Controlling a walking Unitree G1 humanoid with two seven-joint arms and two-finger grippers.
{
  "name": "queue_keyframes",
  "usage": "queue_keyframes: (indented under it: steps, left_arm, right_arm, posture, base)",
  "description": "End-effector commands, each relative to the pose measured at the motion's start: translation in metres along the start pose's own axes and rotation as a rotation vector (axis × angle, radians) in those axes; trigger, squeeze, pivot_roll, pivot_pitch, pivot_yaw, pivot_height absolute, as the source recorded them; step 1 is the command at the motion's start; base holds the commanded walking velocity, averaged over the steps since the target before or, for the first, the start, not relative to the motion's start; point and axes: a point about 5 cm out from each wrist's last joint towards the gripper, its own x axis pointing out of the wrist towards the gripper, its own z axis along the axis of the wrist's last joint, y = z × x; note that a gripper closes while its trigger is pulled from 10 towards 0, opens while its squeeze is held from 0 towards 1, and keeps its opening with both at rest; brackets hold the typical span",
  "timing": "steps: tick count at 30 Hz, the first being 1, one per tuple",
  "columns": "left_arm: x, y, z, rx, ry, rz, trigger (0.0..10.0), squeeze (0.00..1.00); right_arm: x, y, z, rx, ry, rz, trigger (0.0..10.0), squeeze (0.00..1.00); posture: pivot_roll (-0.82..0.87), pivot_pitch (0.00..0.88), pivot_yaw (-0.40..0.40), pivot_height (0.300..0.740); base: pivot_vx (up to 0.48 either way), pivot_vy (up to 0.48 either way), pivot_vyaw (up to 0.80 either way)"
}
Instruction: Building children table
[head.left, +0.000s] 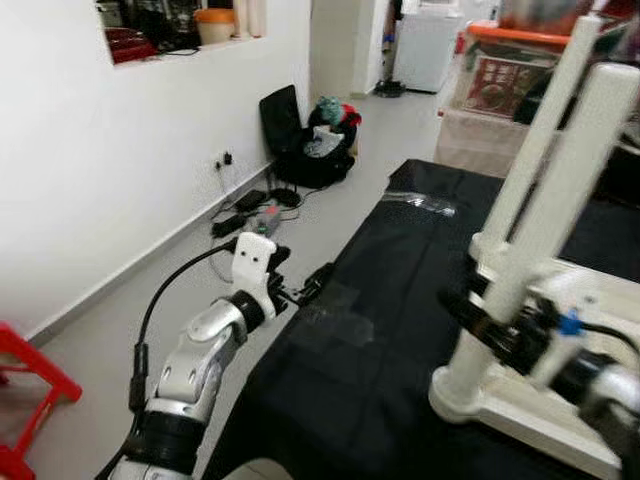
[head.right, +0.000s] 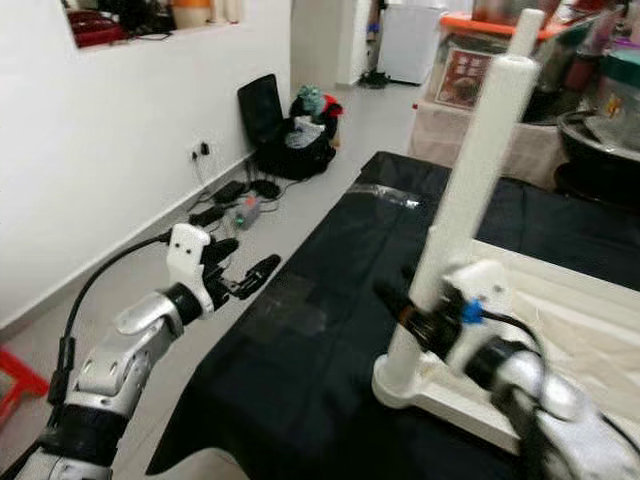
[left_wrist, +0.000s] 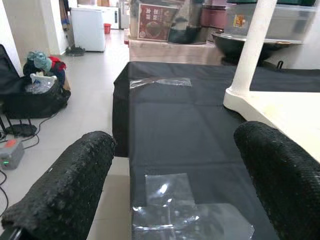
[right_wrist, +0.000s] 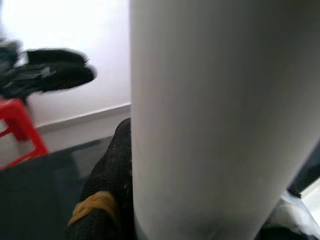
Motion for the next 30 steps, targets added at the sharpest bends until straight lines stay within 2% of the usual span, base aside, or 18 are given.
queue_keyframes:
  steps: [1, 2, 5, 7, 14, 15, 16, 17, 18, 22, 24, 25, 26, 30]
  left_arm:
    - [0.001, -0.001, -0.004, 0.002, 0.014, -0.010, 10.0, 0.00]
    - [0.002, -0.002, -0.003, 0.002, 0.013, -0.013, 10.0, 0.00]
    - [0.003, -0.002, -0.003, 0.002, 0.012, -0.016, 10.0, 0.00]
    - [0.003, -0.002, -0.003, 0.003, 0.011, -0.016, 10.0, 0.00]
    - [0.001, -0.001, -0.004, 0.007, 0.013, -0.011, 10.0, 0.00]
    - [0.002, -0.002, -0.003, 0.007, 0.013, -0.010, 10.0, 0.00]
    - [0.002, -0.002, -0.003, 0.007, 0.013, -0.010, 10.0, 0.00]
    - [0.002, -0.002, -0.003, 0.007, 0.011, -0.010, 10.0, 0.00]
    - [0.002, -0.002, -0.003, 0.008, 0.010, -0.010, 10.0, 0.00]
    - [0.002, 0.000, -0.001, 0.012, 0.008, -0.009, 10.0, 0.00]
    - [0.002, 0.000, -0.001, 0.012, 0.008, -0.009, 10.0, 0.00]
    - [0.002, 0.001, -0.001, 0.015, 0.008, -0.008, 10.0, 0.00]
    - [0.002, 0.001, -0.001, 0.015, 0.008, -0.007, 10.0, 0.00]
    - [0.001, 0.000, -0.001, 0.015, 0.007, -0.006, 10.0, 0.00]
  right_arm:
    - [-0.012, -0.011, -0.005, -0.032, 0.068, -0.028, 0.0, 0.00]
    - [-0.019, -0.021, -0.005, -0.041, 0.082, -0.061, 0.0, 0.00]
    - [-0.024, -0.029, -0.003, -0.033, 0.074, -0.083, 0.0, 0.00]
    - [-0.035, -0.042, 0.004, -0.010, 0.045, -0.080, 0.0, 0.00]
    - [-0.041, -0.044, 0.005, -0.003, 0.048, -0.048, 0.0, 0.00]
    - [-0.035, -0.039, 0.002, -0.009, 0.054, -0.026, 3.6, 0.00]
    - [-0.035, -0.039, 0.002, -0.009, 0.054, -0.026, 3.6, 0.00]
    - [-0.031, -0.037, 0.003, -0.018, 0.052, -0.023, 9.2, 0.00]
    - [-0.026, -0.035, 0.004, -0.016, 0.037, -0.029, 10.0, 0.00]
    - [-0.011, -0.032, 0.015, -0.002, -0.036, -0.032, 10.0, 0.00]
    - [-0.011, -0.032, 0.015, -0.002, -0.036, -0.032, 10.0, 0.00]
    - [-0.008, -0.030, 0.021, 0.009, -0.072, -0.026, 10.0, 0.01]
    - [-0.005, -0.030, 0.028, 0.022, -0.111, -0.022, 10.0, 1.00]
    - [-0.002, -0.028, 0.036, 0.014, -0.141, 0.001, 10.0, 1.00]
  posture:
    - [-0.05, 0.000, -0.035, 0.740]
    - [-0.05, 0.000, -0.034, 0.740]
    - [-0.05, 0.000, -0.034, 0.740]
    - [-0.04, 0.000, -0.037, 0.740]
    - [-0.04, 0.000, -0.040, 0.740]
    - [-0.03, 0.000, -0.043, 0.740]
    - [-0.03, 0.000, -0.043, 0.740]
    - [-0.03, 0.000, -0.043, 0.740]
    - [-0.02, 0.000, -0.044, 0.740]
    - [-0.02, 0.000, -0.044, 0.740]
    - [-0.02, 0.000, -0.044, 0.740]
    - [-0.02, 0.000, -0.049, 0.740]
    - [-0.02, 0.000, -0.049, 0.740]
    - [-0.01, 0.000, -0.051, 0.740]
  base:
    - [0.000, 0.000, 0.00]
    - [0.000, 0.000, 0.00]
    - [0.000, 0.000, 0.00]
    - [0.000, 0.000, 0.00]
    - [0.000, 0.000, 0.00]
    - [0.000, 0.000, 0.00]
    - [0.000, 0.000, 0.00]
    - [0.000, 0.000, 0.00]
    - [0.000, 0.000, 0.00]
    - [0.000, 0.000, 0.00]
    - [0.000, 0.000, 0.00]
    - [0.000, 0.000, 0.00]
    - [0.000, 0.000, 0.00]
    - [0.000, 0.000, 0.00]
